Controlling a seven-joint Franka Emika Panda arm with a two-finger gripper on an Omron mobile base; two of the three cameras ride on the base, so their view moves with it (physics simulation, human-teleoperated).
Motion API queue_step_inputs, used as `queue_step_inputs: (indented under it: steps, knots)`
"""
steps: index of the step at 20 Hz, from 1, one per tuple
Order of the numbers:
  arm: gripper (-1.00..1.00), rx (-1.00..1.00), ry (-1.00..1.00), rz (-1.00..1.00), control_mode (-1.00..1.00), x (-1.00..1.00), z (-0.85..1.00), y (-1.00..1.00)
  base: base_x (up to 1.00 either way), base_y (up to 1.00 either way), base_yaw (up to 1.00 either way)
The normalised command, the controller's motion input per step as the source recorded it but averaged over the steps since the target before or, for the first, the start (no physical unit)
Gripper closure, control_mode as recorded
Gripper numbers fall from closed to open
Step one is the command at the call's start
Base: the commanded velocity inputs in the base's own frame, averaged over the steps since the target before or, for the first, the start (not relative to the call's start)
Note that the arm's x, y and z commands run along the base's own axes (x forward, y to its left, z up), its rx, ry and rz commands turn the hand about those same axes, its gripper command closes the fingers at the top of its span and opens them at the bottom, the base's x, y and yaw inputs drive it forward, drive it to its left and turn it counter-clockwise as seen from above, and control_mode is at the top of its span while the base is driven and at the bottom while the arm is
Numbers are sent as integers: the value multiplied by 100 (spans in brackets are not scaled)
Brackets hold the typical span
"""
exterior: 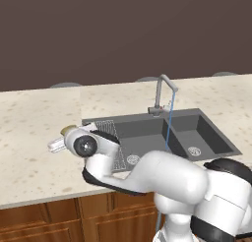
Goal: Soak the sponge with water for a few seconds and then drop it inside the sink.
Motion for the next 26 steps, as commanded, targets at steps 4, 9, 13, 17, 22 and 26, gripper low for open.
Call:
queue_step_inputs:
  steps: [4,9,13,17,22,26]
  knots:
    - [100,17,-2,-2,-100,0,25,-61,0,0,0]
    - [100,21,0,-2,-100,0,8,-70,0,0,0]
    - [100,21,0,-2,-100,0,3,-76,0,0,0]
    - [100,18,7,-2,-100,0,4,-55,0,0,0]
    - [100,12,16,-1,-100,0,0,-49,0,0,0]
    - [100,9,18,-7,-100,3,0,-59,0,0,0]
